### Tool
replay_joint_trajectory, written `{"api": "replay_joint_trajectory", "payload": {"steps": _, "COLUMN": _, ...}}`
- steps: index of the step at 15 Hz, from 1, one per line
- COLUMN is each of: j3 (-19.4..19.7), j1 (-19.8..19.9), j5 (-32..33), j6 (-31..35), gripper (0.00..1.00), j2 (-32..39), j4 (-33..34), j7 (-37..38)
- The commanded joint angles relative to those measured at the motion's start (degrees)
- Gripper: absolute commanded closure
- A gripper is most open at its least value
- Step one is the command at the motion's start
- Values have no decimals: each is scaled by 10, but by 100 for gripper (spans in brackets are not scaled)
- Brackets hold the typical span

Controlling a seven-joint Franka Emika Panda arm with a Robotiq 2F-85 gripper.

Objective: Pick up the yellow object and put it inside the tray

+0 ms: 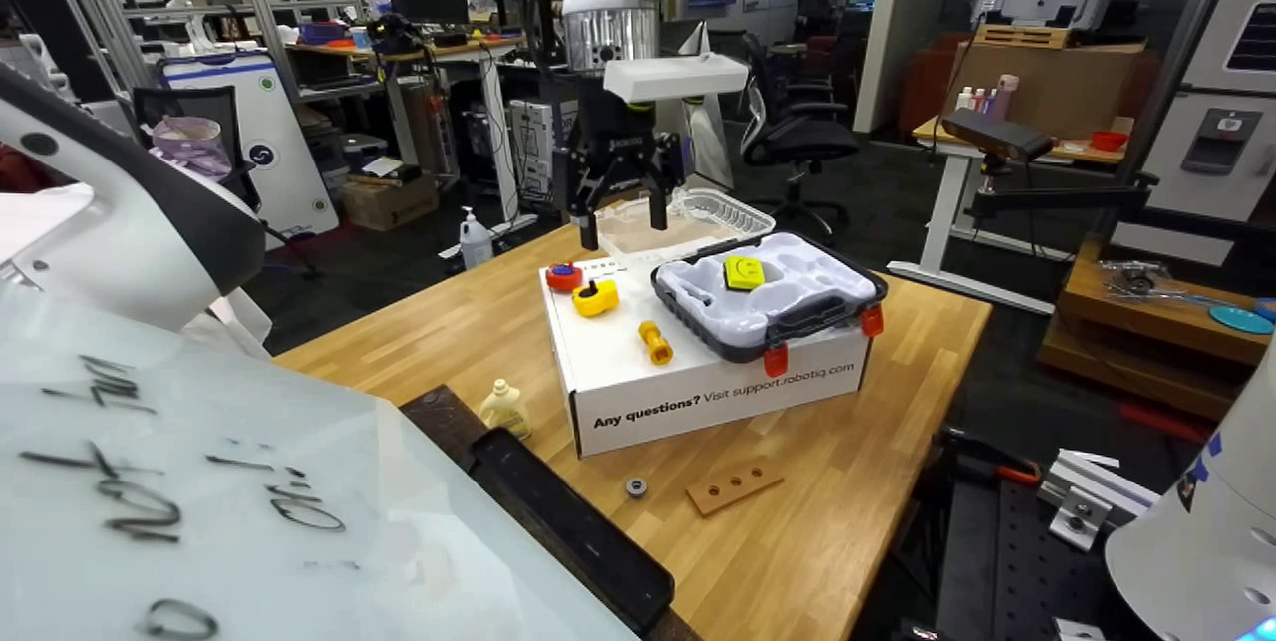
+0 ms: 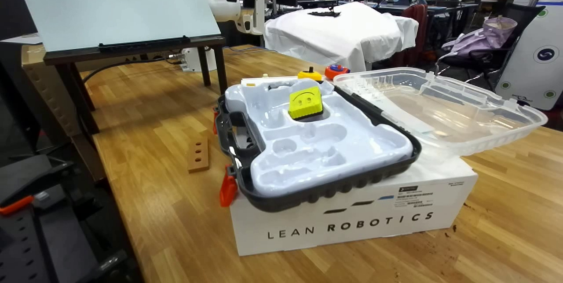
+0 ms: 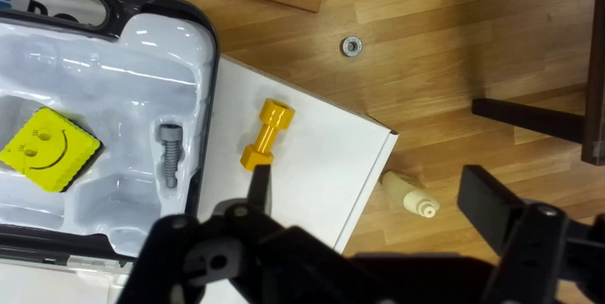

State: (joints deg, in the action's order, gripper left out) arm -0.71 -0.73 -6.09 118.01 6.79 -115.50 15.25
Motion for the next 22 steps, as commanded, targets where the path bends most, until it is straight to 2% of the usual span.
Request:
{"api": "replay_joint_trajectory", "payload": {"steps": 1, "j3": 2, "j1": -3, "j5": 0, "j6": -1, "gripper": 0, "j2": 6, "j4": 5, "j7": 2}}
{"api": "replay_joint_trajectory", "payload": {"steps": 11, "j3": 4, "j1": -3, "j5": 2, "j6": 5, "gripper": 0, "j2": 14, "j4": 15, "j7": 8}}
{"api": "replay_joint_trajectory", "payload": {"steps": 13, "j3": 13, "j1": -2, "j5": 35, "j6": 20, "gripper": 0, "j2": 27, "j4": 29, "j7": 24}}
{"api": "replay_joint_trajectory", "payload": {"steps": 16, "j3": 32, "j1": 4, "j5": 73, "j6": 27, "gripper": 0, "j2": 67, "j4": 74, "j7": 42}}
{"api": "replay_joint_trajectory", "payload": {"steps": 22, "j3": 44, "j1": 6, "j5": 63, "j6": -21, "gripper": 0, "j2": 183, "j4": 210, "j7": 28}}
